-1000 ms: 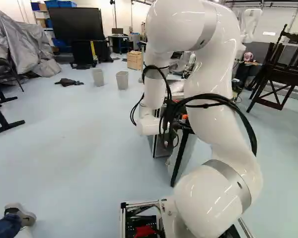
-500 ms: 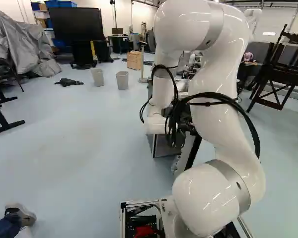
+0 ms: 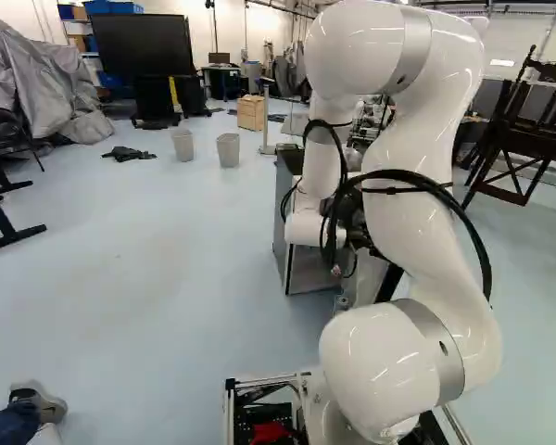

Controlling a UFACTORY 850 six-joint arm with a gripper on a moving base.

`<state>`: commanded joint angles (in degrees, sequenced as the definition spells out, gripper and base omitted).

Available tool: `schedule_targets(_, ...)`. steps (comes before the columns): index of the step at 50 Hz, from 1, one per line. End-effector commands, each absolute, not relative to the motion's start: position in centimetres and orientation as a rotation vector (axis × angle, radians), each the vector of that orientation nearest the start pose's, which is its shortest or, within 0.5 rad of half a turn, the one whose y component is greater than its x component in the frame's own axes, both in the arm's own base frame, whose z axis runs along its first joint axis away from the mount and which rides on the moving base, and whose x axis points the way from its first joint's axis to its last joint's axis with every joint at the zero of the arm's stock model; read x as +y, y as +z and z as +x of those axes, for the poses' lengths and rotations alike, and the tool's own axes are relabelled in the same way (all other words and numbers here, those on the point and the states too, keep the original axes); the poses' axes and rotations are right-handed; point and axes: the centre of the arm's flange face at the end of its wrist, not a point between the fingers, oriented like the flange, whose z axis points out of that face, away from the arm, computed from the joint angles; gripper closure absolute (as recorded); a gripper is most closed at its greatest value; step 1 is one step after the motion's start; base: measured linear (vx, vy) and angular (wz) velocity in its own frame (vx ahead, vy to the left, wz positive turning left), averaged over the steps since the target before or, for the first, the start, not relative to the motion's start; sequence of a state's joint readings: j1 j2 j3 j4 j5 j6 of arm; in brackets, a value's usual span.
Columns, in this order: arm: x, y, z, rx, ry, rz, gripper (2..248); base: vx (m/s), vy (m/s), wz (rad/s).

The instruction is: Grab a drink from the fridge

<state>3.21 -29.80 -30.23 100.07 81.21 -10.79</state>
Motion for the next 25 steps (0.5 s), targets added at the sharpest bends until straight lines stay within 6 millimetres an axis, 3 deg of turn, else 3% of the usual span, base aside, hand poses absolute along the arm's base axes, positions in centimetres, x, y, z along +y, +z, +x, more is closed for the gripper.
schedule_targets(25,-12.5,26.6,34.2,-1.361,0.836,1.19,3,0.0,0.0,0.0)
